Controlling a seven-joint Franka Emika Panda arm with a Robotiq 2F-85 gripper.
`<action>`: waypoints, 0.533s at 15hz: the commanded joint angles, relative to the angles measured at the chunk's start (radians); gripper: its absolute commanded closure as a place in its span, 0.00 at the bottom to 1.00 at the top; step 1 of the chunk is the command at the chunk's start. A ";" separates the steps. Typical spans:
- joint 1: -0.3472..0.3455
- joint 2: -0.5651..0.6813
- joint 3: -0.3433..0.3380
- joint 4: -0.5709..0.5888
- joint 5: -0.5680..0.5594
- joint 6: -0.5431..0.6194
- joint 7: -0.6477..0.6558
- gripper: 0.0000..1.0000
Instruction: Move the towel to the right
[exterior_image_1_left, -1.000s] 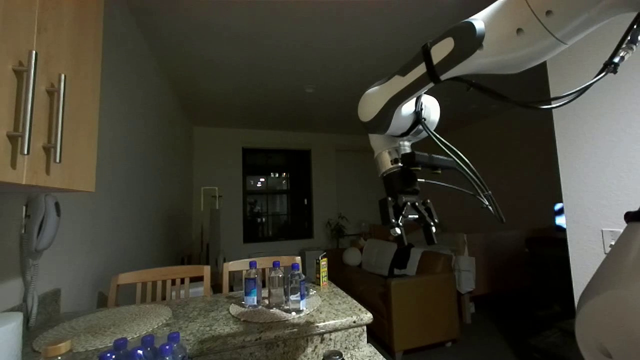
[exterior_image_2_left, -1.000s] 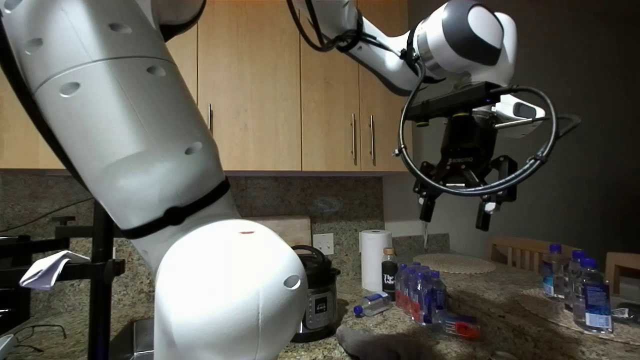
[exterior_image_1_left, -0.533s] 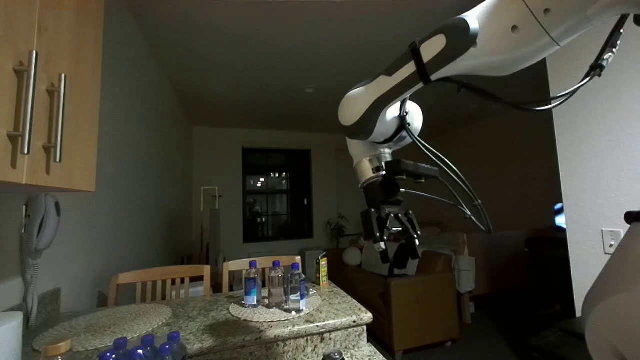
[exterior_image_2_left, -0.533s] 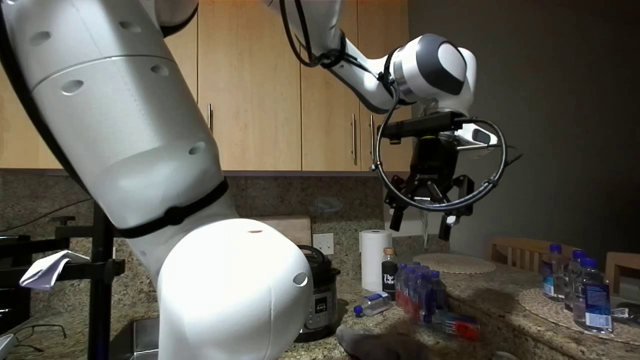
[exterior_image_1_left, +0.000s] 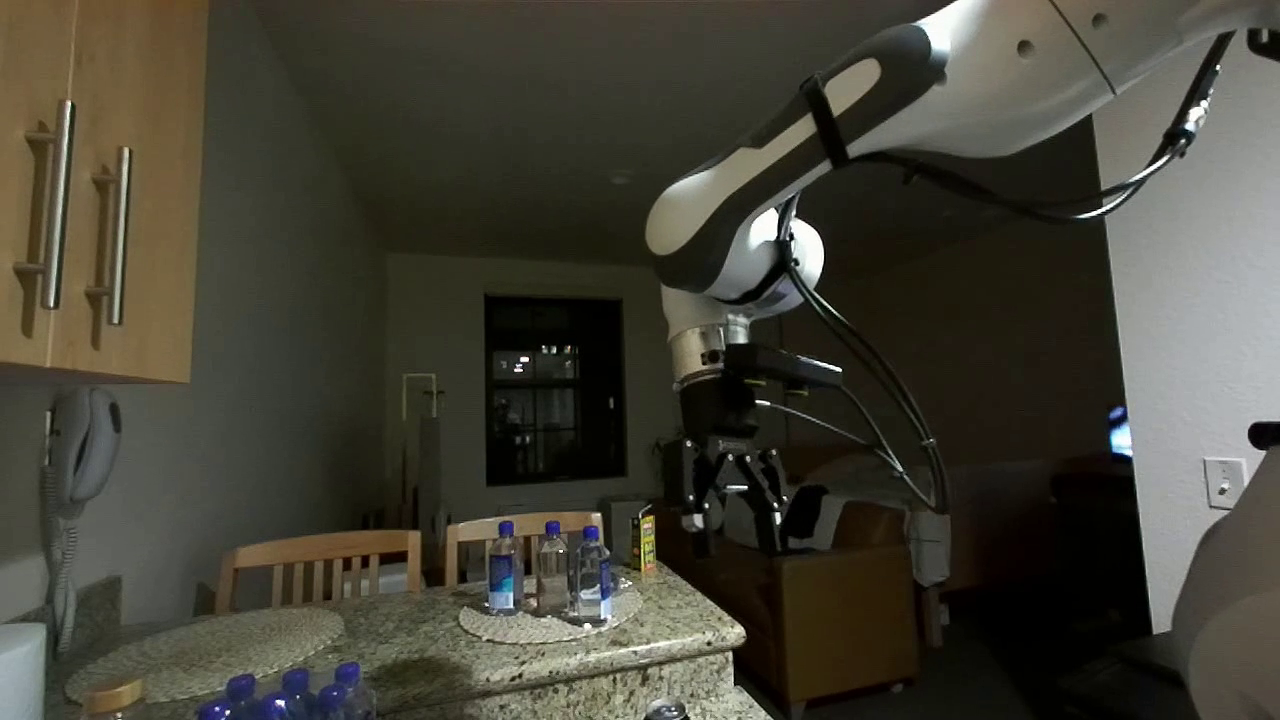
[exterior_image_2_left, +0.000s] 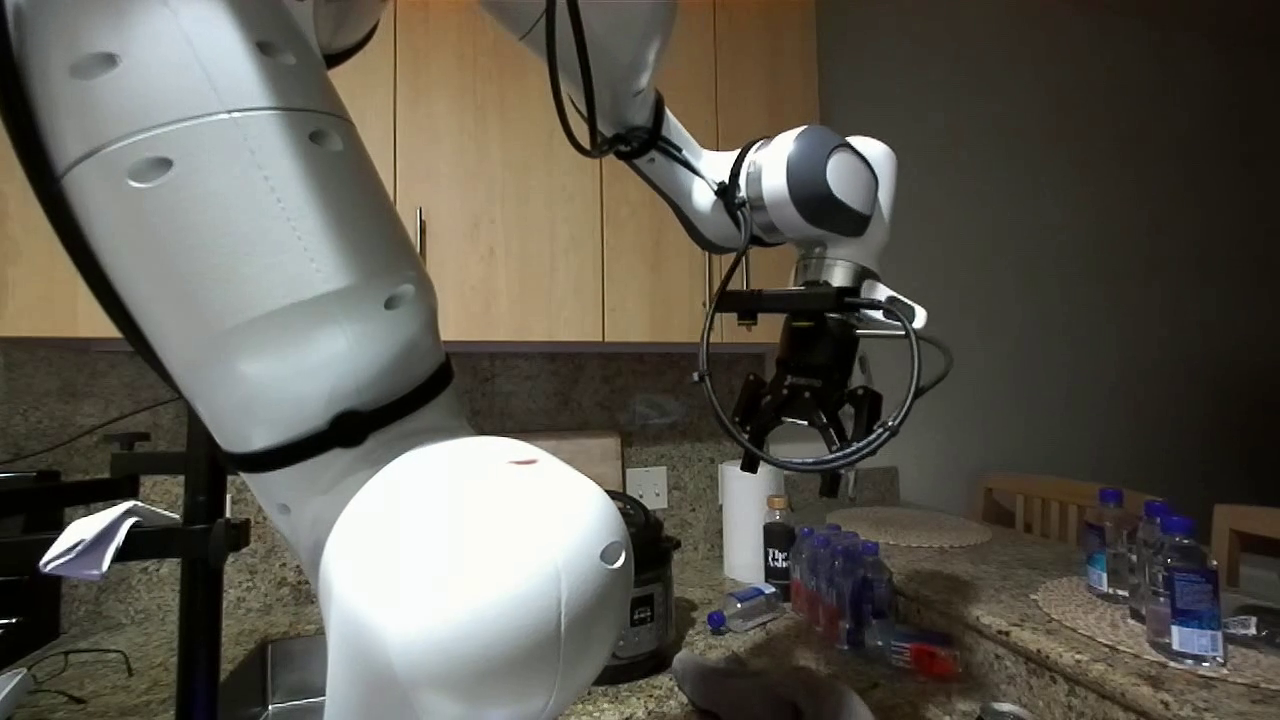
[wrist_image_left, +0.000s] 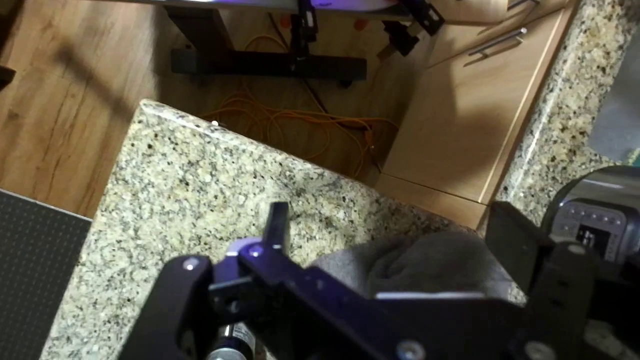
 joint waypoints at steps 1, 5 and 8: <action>0.019 -0.063 0.039 -0.085 0.075 0.151 0.075 0.00; 0.049 -0.083 0.119 -0.178 0.060 0.351 0.146 0.00; 0.051 -0.107 0.165 -0.255 0.026 0.512 0.214 0.00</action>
